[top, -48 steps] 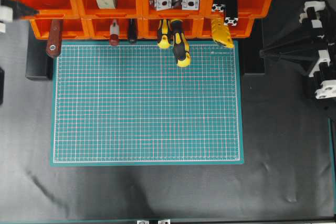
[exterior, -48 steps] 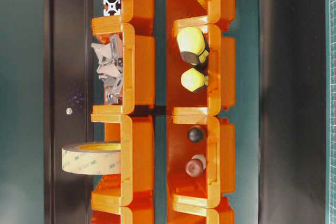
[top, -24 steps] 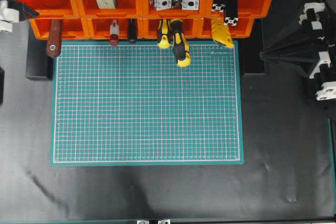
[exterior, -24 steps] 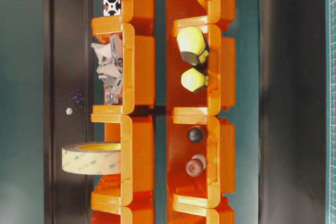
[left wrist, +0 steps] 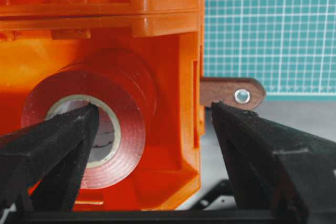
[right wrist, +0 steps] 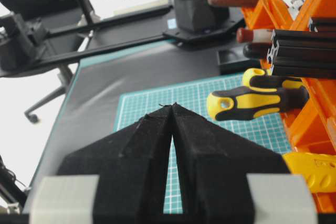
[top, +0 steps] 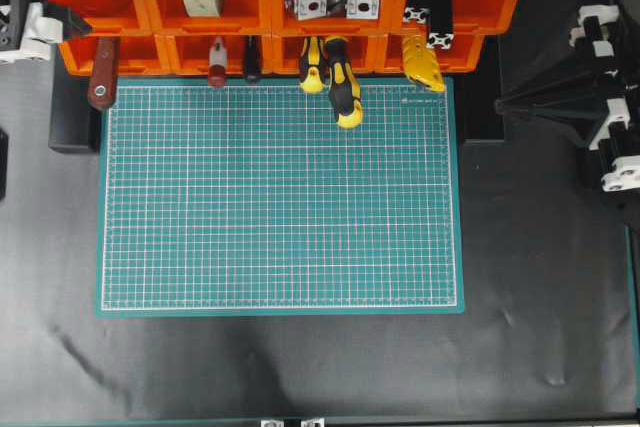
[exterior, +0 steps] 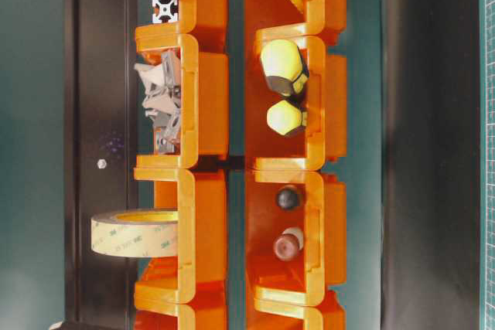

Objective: Pick vinyl tape from container rack with left arm.
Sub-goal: 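Insert the left gripper fingers into the red tape roll and close, then lift the red tape out of the bin and carry it over the mat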

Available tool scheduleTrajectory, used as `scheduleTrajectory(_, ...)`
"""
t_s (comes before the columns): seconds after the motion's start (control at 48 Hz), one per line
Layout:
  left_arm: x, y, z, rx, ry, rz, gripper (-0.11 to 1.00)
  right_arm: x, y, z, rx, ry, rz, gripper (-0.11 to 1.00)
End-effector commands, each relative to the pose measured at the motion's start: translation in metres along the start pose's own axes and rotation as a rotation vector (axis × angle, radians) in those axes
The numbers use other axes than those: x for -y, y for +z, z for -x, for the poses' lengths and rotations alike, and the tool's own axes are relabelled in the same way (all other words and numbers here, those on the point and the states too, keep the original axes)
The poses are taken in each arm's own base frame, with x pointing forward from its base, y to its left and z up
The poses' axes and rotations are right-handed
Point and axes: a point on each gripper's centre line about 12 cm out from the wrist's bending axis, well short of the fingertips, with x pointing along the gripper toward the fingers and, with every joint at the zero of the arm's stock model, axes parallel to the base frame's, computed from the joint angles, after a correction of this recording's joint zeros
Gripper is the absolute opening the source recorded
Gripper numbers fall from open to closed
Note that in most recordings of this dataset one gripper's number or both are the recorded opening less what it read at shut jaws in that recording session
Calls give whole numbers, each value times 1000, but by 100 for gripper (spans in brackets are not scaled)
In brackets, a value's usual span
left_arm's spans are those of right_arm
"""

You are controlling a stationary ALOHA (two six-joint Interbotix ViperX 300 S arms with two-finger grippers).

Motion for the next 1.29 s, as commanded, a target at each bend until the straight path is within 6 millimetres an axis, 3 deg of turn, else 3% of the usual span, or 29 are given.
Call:
scheduleTrajectory(0.0, -2, 0, 5, 18, 9, 4, 83, -3, 9, -2, 23, 8, -3, 0)
scheduleTrajectory(0.271, -2, 0, 5, 13, 7, -7, 71, -3, 9, -2, 23, 8, -1, 0)
scheduleTrajectory(0.584, -7, 0, 6, 21, 17, -61, 19, -3, 10, -1, 28, 9, -3, 0)
scheduleTrajectory(0.855, -10, 5, 20, 62, 31, -62, 19, -4, 11, -1, 31, 15, -2, 0)
scheduleTrajectory(1.105, -11, 16, 84, 223, 71, -56, 19, -5, 11, -1, 32, 19, -3, 0)
scheduleTrajectory(1.271, 9, 14, 116, 314, 41, -49, 19, -5, 10, -1, 30, 22, -1, 0)
